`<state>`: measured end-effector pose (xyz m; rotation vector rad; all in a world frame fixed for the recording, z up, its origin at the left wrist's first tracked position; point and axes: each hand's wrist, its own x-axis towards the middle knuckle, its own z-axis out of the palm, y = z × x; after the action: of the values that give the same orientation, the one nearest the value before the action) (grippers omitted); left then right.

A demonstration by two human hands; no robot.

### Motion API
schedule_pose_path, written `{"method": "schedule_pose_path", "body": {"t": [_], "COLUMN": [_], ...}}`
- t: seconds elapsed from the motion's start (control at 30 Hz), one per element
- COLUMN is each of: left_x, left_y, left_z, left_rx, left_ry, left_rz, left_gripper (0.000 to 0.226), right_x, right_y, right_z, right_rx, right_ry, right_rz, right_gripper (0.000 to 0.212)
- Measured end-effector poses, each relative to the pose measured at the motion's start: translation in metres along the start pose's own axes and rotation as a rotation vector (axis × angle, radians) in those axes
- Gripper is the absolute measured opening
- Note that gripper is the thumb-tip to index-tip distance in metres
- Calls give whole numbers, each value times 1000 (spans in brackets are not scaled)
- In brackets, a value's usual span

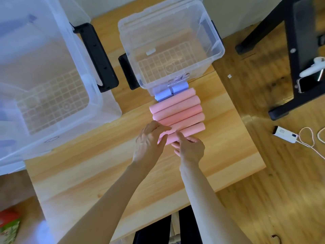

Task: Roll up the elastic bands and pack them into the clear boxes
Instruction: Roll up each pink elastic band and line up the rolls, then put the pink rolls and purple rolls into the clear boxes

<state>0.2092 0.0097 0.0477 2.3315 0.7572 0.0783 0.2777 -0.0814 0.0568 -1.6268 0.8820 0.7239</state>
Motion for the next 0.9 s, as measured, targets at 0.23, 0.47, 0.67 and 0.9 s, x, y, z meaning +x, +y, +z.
{"method": "schedule_pose_path", "body": {"t": [0.23, 0.47, 0.67, 0.9], "left_x": [14, 27, 29, 28], "left_y": [5, 11, 18, 23], "left_z": [9, 14, 15, 12], "left_rx": [93, 281, 371, 544], "left_ry": [-46, 17, 11, 46], "left_rz": [47, 126, 154, 196], "left_gripper": [23, 29, 34, 30], "right_x": [0, 4, 6, 7], "right_y": [4, -3, -9, -9], "right_z": [-2, -20, -28, -37], "right_rx": [-13, 40, 80, 122], "right_ry": [32, 24, -32, -118], "right_rz": [-8, -43, -2, 56], "right_gripper": [18, 18, 23, 12]}}
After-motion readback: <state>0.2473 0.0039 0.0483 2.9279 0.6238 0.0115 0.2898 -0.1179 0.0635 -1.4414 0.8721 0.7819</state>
